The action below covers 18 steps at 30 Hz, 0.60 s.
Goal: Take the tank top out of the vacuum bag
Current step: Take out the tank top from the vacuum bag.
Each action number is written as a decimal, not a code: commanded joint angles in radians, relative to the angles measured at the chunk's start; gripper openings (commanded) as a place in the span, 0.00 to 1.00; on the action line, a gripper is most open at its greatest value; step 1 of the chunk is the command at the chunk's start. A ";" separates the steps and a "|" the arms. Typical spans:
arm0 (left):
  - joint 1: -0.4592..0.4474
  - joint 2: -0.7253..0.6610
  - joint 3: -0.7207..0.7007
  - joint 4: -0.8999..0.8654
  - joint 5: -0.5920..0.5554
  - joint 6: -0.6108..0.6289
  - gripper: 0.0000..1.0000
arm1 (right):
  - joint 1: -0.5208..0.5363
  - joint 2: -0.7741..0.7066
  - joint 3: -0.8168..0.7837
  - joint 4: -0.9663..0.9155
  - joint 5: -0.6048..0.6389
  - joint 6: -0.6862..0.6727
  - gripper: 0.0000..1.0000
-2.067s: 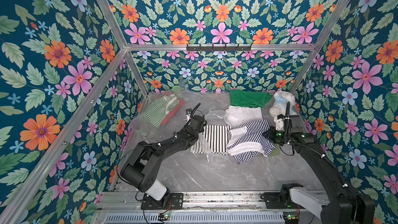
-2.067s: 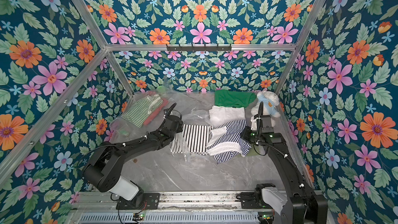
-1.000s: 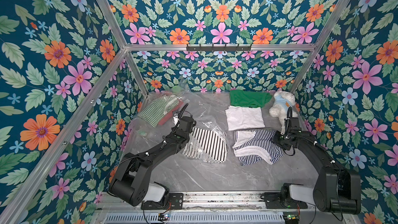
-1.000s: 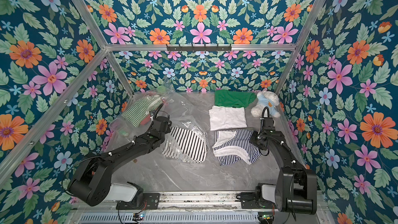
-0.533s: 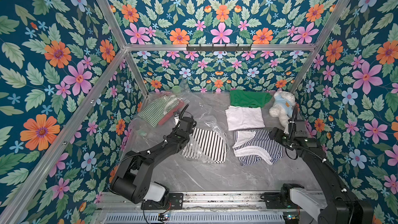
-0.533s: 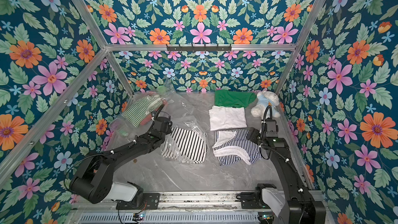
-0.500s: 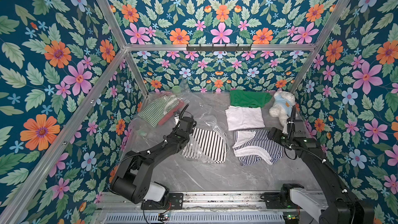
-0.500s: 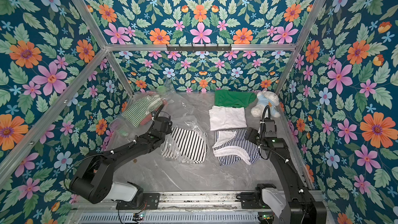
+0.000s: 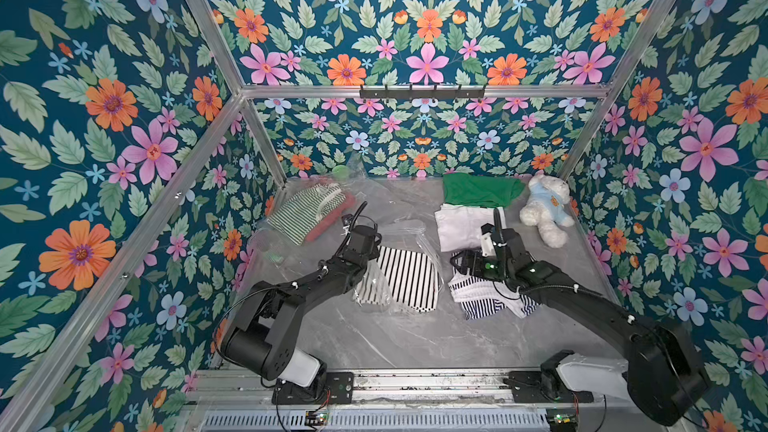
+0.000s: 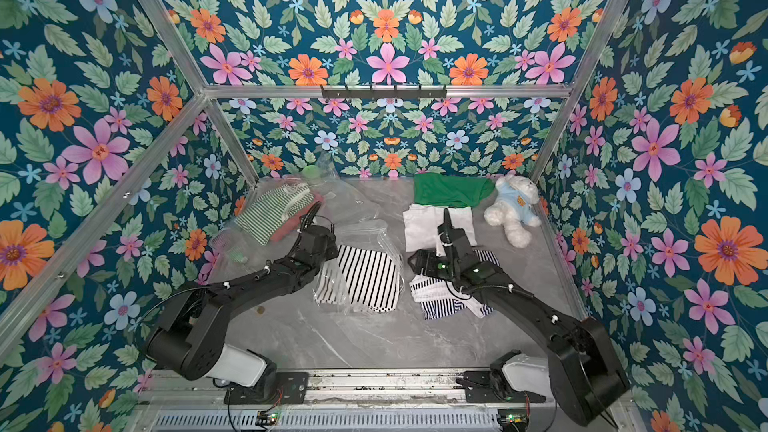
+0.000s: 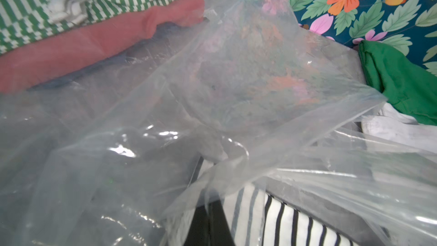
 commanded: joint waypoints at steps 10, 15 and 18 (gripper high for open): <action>-0.011 0.028 0.024 0.027 0.034 -0.030 0.00 | 0.201 0.325 0.244 -0.033 0.085 -0.040 0.86; -0.011 0.011 0.019 0.007 0.007 -0.020 0.00 | 0.160 0.388 0.266 -0.131 0.155 0.009 0.86; -0.011 0.006 0.016 0.007 0.006 -0.021 0.00 | 0.124 0.401 0.239 -0.142 0.144 0.056 0.86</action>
